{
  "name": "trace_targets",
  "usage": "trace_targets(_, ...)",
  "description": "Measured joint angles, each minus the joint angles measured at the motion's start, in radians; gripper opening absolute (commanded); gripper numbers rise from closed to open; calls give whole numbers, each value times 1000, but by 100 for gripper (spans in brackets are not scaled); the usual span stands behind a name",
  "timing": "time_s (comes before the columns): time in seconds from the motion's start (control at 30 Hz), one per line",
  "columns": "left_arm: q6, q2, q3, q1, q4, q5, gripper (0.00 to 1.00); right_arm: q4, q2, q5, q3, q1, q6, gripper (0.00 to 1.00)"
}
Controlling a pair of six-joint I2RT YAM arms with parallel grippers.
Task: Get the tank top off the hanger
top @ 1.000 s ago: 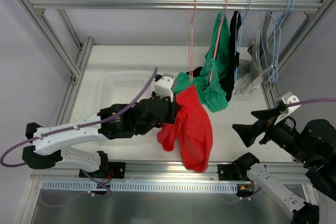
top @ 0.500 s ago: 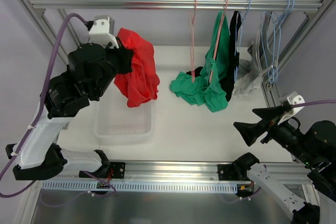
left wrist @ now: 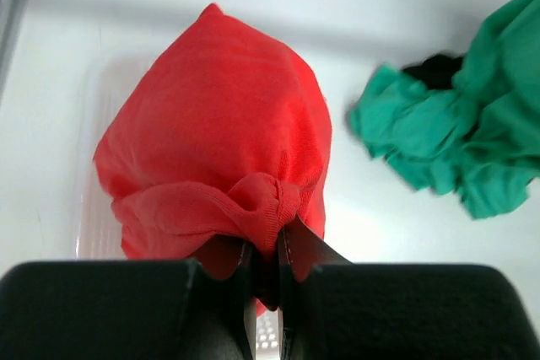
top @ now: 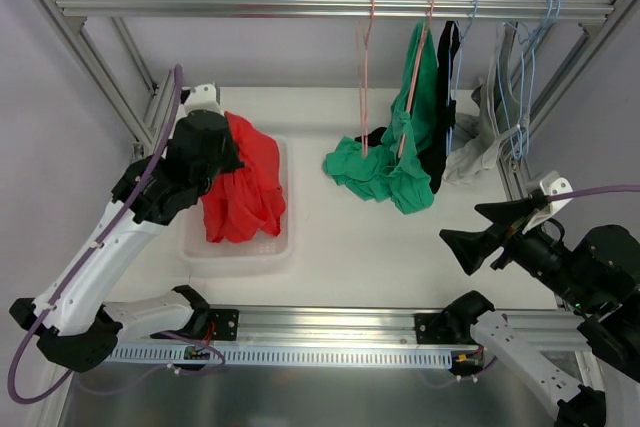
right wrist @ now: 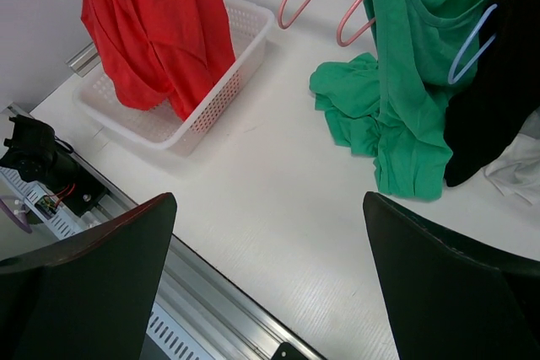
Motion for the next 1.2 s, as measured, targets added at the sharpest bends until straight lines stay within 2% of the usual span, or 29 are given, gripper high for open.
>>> trace_targets(0.13,-93,-51,-224,56,-6,60,0,14,5,-19,-32,0,2,99)
trace_targets(0.23,-122,-28,-342,95,17,155,0,30,17,-39,-53,0,5,99)
trace_targets(0.37,-126,64,-395,160,79,298,0,56,29,-67,-83,0,14,99)
trace_targets(0.63,-142,260,-454,220,175,389,0,69,32,-70,-110,0,27,99)
trace_targets(0.67,-146,288,-467,225,181,393,3,69,37,-56,-103,0,31,99)
trace_targets(0.7,-149,312,-481,225,185,399,20,68,48,-36,-90,0,32,100)
trace_targets(0.77,-155,338,-508,225,192,413,33,67,81,19,-48,0,36,100)
trace_targets(0.8,-158,341,-523,225,192,420,43,67,109,56,-16,0,39,99)
trace_targets(0.83,-161,337,-535,224,190,428,65,67,142,89,21,0,41,100)
trace_targets(0.97,-158,235,-547,216,188,455,99,76,314,166,172,0,51,99)
trace_targets(1.13,-138,-76,-528,172,185,491,99,98,589,241,351,0,57,99)
trace_targets(1.2,-128,-186,-504,152,191,503,99,111,697,282,406,0,56,95)
